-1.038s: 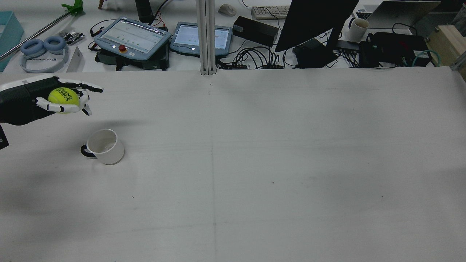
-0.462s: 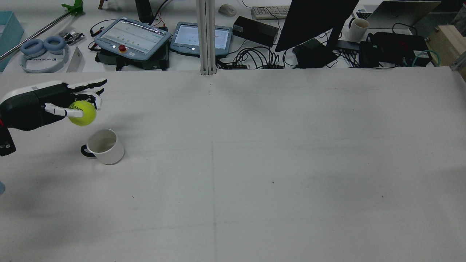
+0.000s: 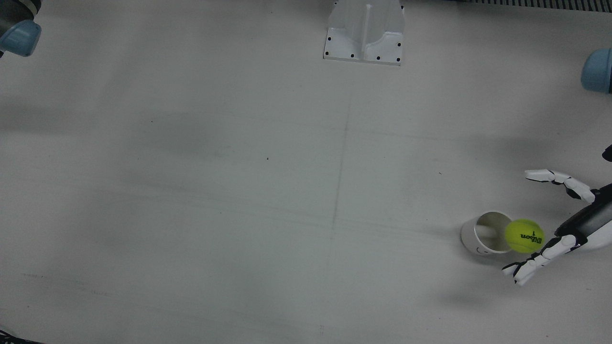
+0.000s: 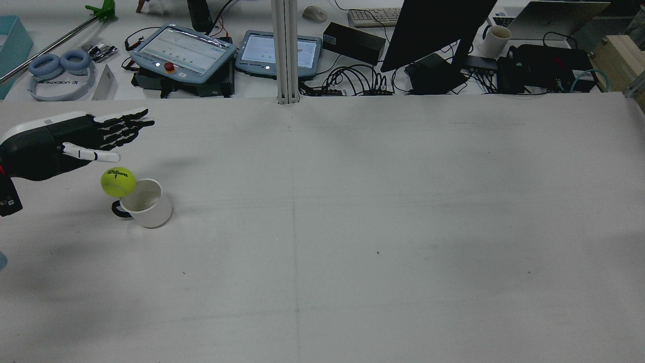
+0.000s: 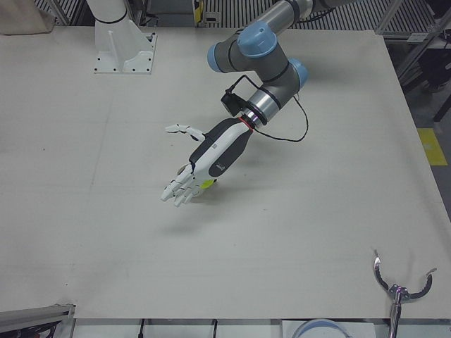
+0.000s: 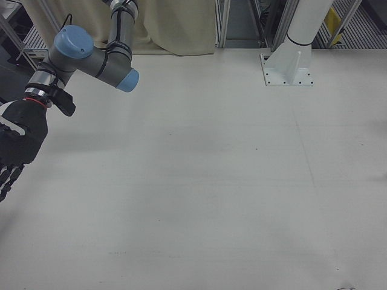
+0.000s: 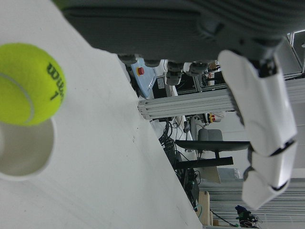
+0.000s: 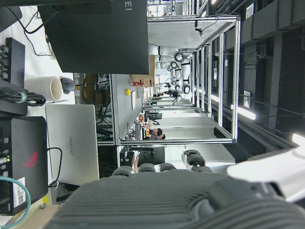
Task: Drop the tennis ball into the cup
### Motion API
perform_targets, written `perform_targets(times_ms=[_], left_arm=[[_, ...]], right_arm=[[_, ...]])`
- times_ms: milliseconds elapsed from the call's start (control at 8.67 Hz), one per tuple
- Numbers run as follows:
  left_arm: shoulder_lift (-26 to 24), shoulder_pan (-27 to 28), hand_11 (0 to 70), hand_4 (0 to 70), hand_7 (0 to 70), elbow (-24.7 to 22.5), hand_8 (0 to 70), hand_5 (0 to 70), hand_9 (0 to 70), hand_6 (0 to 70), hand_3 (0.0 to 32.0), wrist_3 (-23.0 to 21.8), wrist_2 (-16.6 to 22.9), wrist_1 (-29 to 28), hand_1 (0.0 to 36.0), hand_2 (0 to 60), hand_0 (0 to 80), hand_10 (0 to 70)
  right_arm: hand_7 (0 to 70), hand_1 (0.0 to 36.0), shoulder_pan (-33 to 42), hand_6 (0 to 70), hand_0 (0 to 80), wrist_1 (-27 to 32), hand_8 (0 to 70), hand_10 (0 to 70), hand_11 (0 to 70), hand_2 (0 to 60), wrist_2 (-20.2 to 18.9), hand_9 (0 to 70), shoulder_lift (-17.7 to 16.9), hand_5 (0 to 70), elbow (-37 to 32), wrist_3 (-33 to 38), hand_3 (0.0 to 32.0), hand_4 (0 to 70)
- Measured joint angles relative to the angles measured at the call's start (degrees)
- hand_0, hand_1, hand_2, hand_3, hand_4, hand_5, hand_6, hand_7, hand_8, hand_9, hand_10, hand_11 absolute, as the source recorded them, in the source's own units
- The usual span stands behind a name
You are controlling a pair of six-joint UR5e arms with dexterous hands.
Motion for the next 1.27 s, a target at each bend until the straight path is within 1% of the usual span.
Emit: perform_targets(times_ms=[115, 231, 346, 462, 577, 692, 808, 923, 1038, 1269], left_arm=[[-0.13, -0.03, 0.0, 6.8, 16.1, -0.15, 0.0, 0.9, 1.8, 1.5, 0.0, -0.13, 0.02, 0.00, 19.0, 24.1, 45.9, 0.0], [-0.33, -0.19, 0.0, 7.2, 18.0, -0.92, 0.0, 0.1, 2.2, 0.3, 0.0, -0.38, 0.04, 0.35, 19.3, 22.9, 46.0, 0.0], [-0.63, -0.73, 0.0, 5.9, 15.5, -1.85, 0.0, 1.1, 1.7, 1.7, 0.0, -0.66, -0.08, 1.20, 18.6, 23.4, 45.9, 0.0], [-2.25, -2.44, 0.0, 3.7, 14.7, -2.47, 0.0, 0.3, 1.5, 0.5, 0.0, -0.88, -0.30, 2.99, 18.7, 22.4, 45.6, 0.0], [-4.55, -5.33, 0.0, 0.2, 10.6, -2.68, 0.7, 1.3, 0.8, 4.4, 0.0, -0.98, -1.00, 5.20, 18.4, 22.3, 45.5, 0.0], [-6.09, -8.80, 0.0, 0.0, 10.1, -2.71, 0.0, 0.0, 0.6, 0.0, 0.0, -1.02, -2.20, 7.00, 18.7, 20.8, 44.9, 0.0], [-6.83, -12.39, 0.0, 0.0, 8.9, -2.62, 0.0, 0.7, 0.3, 0.5, 0.0, -0.92, -3.18, 8.53, 17.9, 20.8, 44.7, 0.0], [-7.04, -15.11, 0.0, 0.0, 10.2, -2.64, 0.0, 0.1, 0.6, 0.1, 0.0, -0.80, -3.61, 9.44, 18.2, 19.6, 44.9, 0.0], [-6.89, -17.06, 0.0, 0.0, 10.4, -2.74, 0.0, 0.3, 0.6, 0.3, 0.0, -0.86, -3.75, 9.97, 18.7, 22.1, 44.9, 0.0], [-4.77, -19.93, 0.0, 0.0, 10.0, -3.21, 0.0, 0.3, 0.6, 0.2, 0.0, -0.97, -3.80, 9.26, 18.4, 24.5, 43.2, 0.0]], right_arm=[[0.0, 0.0, 0.00, 0.0, 0.0, -0.03, 0.0, 0.0, 0.0, 0.0, 0.00, 0.0, 0.00, 0.0, -0.06, 0.03, 0.0, 0.0], [0.0, 0.0, -0.03, 0.0, 0.0, -0.02, 0.0, 0.0, 0.0, 0.0, 0.00, 0.0, 0.00, 0.0, -0.13, 0.06, 0.0, 0.0], [0.0, 0.0, -0.06, 0.0, 0.0, -0.02, 0.0, 0.0, 0.0, 0.0, 0.00, 0.0, 0.00, 0.0, -0.13, 0.08, 0.0, 0.0], [0.0, 0.0, -0.07, 0.0, 0.0, -0.04, 0.0, 0.0, 0.0, 0.0, 0.00, 0.0, 0.00, 0.0, -0.07, 0.06, 0.0, 0.0], [0.0, 0.0, -0.06, 0.0, 0.0, -0.05, 0.0, 0.0, 0.0, 0.0, 0.00, 0.0, 0.00, 0.0, 0.05, 0.00, 0.0, 0.0], [0.0, 0.0, -0.04, 0.0, 0.0, -0.06, 0.0, 0.0, 0.0, 0.0, 0.00, 0.0, 0.00, 0.0, 0.20, -0.08, 0.0, 0.0], [0.0, 0.0, 0.06, 0.0, 0.0, -0.05, 0.0, 0.0, 0.0, 0.0, 0.00, 0.0, 0.00, 0.0, 0.45, -0.16, 0.0, 0.0], [0.0, 0.0, 0.14, 0.0, 0.0, -0.06, 0.0, 0.0, 0.0, 0.0, 0.00, 0.0, 0.00, 0.0, 0.61, -0.22, 0.0, 0.0], [0.0, 0.0, 0.17, 0.0, 0.0, -0.06, 0.0, 0.0, 0.0, 0.0, 0.00, 0.0, -0.05, 0.0, 0.60, -0.19, 0.0, 0.0], [0.0, 0.0, 0.09, 0.0, 0.0, -0.06, 0.0, 0.0, 0.0, 0.0, 0.00, 0.0, -0.11, 0.0, 0.23, -0.06, 0.0, 0.0]])
